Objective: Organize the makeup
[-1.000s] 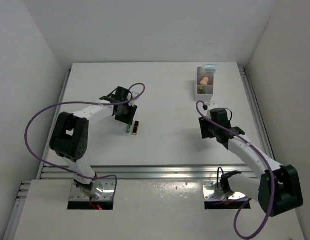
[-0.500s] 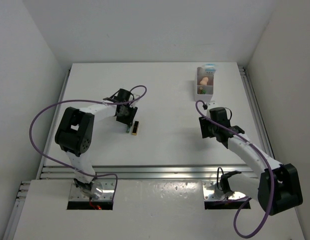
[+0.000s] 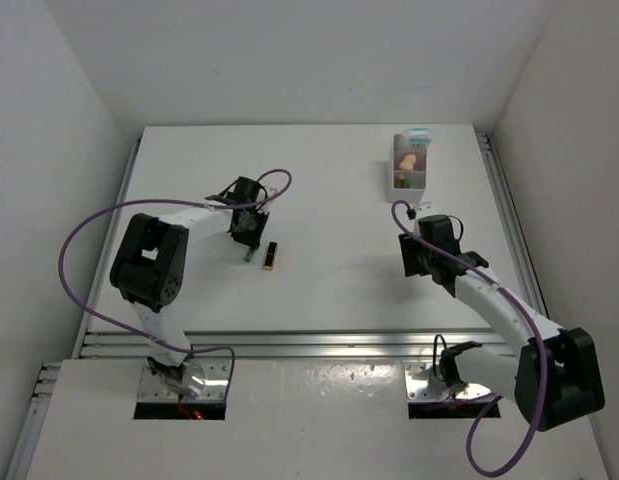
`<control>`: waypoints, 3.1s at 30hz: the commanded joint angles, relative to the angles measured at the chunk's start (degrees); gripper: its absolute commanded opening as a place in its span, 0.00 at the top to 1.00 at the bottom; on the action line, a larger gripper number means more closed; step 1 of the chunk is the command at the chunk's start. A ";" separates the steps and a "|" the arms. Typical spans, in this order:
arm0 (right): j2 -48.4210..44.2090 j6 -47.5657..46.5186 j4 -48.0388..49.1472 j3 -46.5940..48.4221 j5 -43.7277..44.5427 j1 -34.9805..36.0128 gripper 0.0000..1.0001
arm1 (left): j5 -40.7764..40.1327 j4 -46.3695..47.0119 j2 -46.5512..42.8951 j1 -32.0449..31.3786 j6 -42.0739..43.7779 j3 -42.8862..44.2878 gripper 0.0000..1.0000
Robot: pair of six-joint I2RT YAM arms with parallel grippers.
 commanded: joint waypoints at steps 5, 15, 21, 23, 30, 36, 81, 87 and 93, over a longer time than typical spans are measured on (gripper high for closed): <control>-3.66 5.34 0.30 -0.21 3.50 -2.57 0.43 | -0.28 8.66 0.04 1.51 7.46 12.62 1.00; -12.88 11.41 -4.62 -5.92 10.44 -9.35 0.45 | 18.09 34.49 14.08 -7.79 10.30 37.76 1.00; -19.57 11.77 -11.99 -6.37 11.23 -11.11 0.45 | 24.94 57.34 27.86 -15.18 2.03 47.35 1.00; -21.94 11.59 -13.76 -6.01 11.32 -11.11 0.45 | 24.95 66.01 31.40 -16.93 1.51 49.19 1.00; -25.99 10.36 -23.69 -3.11 10.09 -11.20 0.45 | 13.54 81.51 48.71 -22.91 2.11 65.78 1.00; -24.86 9.05 -27.74 0.74 9.22 -11.29 0.45 | 11.16 84.97 54.00 -23.62 2.03 66.34 1.00; -25.82 -2.30 -32.22 3.30 11.67 -11.29 0.42 | 3.16 79.52 66.31 -27.49 3.61 76.00 1.00; -26.17 -2.74 -33.72 3.74 11.85 -11.38 0.42 | 3.68 79.00 67.45 -27.49 3.61 75.39 1.00; -26.34 -3.35 -33.46 4.01 11.85 -11.46 0.41 | 2.63 78.99 66.93 -27.49 3.08 75.39 0.80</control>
